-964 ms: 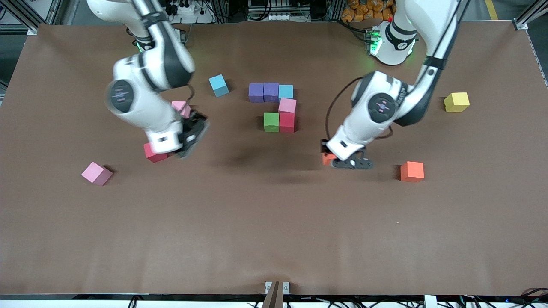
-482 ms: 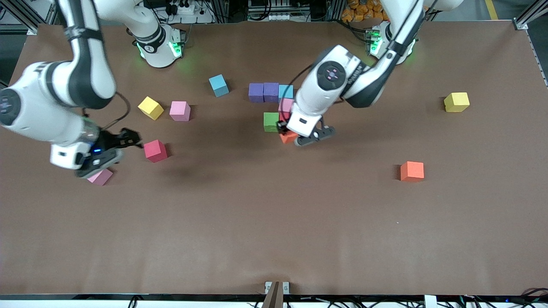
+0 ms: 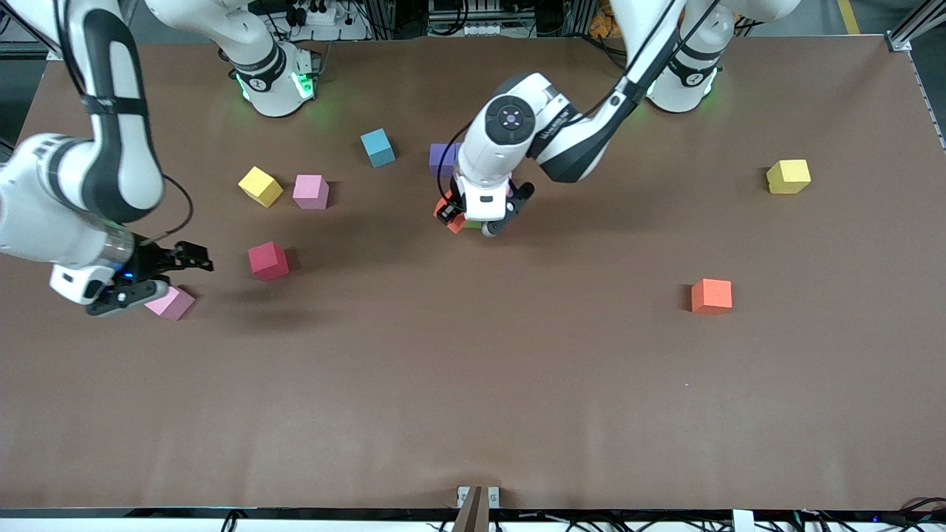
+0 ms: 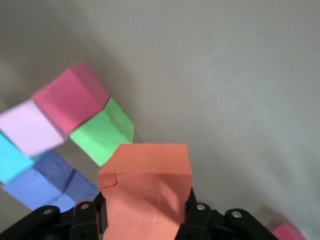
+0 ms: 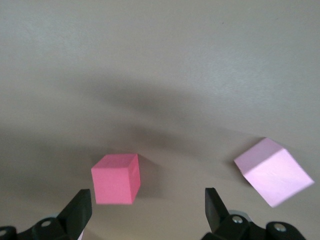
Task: Form number 2 with 11 blocks
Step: 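Place the orange cube below green while the right gripper grasps pink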
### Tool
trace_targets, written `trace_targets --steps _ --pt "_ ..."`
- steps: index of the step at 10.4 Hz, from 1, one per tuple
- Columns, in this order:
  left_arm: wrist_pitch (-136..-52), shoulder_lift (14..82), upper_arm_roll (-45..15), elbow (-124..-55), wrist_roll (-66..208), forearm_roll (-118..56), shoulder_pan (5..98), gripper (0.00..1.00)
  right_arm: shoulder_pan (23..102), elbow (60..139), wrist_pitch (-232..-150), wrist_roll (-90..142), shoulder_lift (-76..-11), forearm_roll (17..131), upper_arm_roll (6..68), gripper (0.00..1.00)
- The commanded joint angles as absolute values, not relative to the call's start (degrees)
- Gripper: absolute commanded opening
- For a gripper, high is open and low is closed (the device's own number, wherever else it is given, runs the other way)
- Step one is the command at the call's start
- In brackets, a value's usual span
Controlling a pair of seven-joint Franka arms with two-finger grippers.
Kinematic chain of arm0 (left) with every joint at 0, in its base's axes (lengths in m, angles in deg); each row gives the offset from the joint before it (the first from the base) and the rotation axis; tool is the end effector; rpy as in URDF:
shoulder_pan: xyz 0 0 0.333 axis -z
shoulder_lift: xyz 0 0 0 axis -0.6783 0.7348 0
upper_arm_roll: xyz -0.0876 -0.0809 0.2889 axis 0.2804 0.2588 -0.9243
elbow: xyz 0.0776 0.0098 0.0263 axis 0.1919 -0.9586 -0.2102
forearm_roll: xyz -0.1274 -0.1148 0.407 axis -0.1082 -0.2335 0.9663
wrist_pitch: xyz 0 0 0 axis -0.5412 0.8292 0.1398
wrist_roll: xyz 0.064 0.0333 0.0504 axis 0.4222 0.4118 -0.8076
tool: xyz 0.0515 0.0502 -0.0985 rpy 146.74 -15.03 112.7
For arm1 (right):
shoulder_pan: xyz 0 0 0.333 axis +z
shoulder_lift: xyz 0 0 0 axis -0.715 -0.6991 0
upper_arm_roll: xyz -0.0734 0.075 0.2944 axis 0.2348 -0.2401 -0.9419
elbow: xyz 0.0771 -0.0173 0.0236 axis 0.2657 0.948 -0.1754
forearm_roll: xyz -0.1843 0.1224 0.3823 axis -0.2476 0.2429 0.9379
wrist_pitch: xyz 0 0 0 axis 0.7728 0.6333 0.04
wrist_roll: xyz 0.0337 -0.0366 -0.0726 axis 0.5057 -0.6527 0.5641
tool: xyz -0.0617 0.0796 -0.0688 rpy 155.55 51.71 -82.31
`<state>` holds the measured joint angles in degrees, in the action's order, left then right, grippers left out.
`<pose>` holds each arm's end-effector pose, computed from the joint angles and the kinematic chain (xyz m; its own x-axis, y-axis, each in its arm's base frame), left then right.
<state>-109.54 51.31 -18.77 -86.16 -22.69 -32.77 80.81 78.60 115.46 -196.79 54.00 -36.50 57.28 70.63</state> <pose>0.4490 -0.5734 0.2846 0.5335 0.7945 -0.2900 0.8384 -0.5419 0.0578 0.6186 -0.0417 0.2849 0.9591 0.2802 -0.0396 0.2722 -0.9517 -0.1416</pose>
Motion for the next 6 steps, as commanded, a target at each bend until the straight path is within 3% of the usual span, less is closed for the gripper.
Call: trace_targets --steps 1,3,6 --pt "-109.79 52.05 -19.1 -84.56 -33.44 -33.81 81.99 0.0 82.62 121.44 -204.62 48.07 -35.97 58.44 70.25 1.0" --pt "-112.15 53.01 -19.36 -84.56 -45.01 -32.59 84.96 0.0 81.34 125.74 -210.67 44.96 -35.79 58.44 65.36 1.0" --pt "-115.32 55.21 -19.1 -84.65 -59.28 -26.09 86.12 0.0 64.76 129.2 -217.31 41.89 -35.71 58.35 47.36 1.0"
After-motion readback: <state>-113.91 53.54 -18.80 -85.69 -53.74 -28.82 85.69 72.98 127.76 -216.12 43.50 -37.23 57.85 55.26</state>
